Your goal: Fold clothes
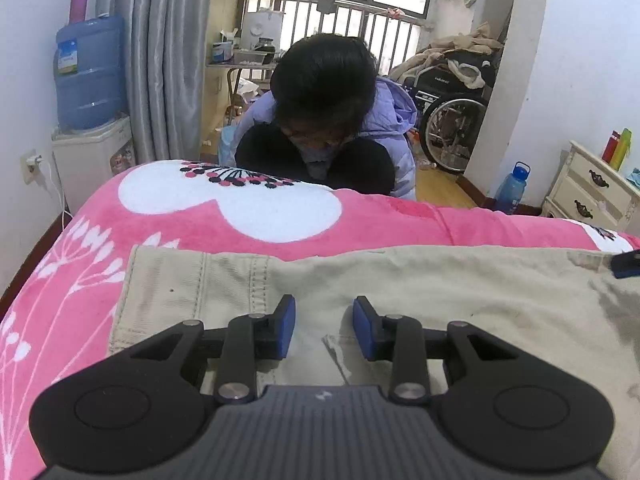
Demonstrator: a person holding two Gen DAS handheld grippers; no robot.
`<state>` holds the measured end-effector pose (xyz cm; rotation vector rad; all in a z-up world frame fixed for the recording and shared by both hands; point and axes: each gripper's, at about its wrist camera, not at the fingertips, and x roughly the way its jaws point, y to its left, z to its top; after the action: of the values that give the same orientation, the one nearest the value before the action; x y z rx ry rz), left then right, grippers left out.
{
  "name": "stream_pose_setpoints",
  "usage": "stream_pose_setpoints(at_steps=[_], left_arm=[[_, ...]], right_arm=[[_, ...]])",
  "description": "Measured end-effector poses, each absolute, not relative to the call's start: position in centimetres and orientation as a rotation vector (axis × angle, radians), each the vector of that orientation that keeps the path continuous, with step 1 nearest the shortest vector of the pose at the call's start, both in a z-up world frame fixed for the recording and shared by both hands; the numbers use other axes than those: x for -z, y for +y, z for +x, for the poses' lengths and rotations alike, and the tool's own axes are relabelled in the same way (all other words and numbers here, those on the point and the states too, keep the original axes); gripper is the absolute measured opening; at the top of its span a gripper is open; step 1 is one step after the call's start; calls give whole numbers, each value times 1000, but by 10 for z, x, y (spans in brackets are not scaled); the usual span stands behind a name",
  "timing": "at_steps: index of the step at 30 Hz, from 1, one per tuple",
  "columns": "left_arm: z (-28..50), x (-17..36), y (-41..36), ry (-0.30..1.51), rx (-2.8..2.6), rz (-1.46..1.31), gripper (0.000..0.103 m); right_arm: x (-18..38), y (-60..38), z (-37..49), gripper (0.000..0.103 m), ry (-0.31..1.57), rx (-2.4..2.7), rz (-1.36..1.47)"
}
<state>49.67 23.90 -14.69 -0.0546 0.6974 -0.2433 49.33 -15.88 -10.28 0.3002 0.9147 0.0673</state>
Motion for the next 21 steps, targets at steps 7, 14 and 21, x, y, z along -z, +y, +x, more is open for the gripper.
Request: stream_pose_setpoints(at_steps=[7, 14, 21], left_arm=[[494, 149, 235, 673, 237, -36, 35], [494, 151, 234, 660, 237, -42, 35], [495, 150, 223, 657, 206, 9, 37]], right_arm=[[74, -261, 447, 31, 731, 189, 539], [-11, -325, 292, 33, 612, 403, 381], [49, -281, 249, 53, 929, 307, -124]])
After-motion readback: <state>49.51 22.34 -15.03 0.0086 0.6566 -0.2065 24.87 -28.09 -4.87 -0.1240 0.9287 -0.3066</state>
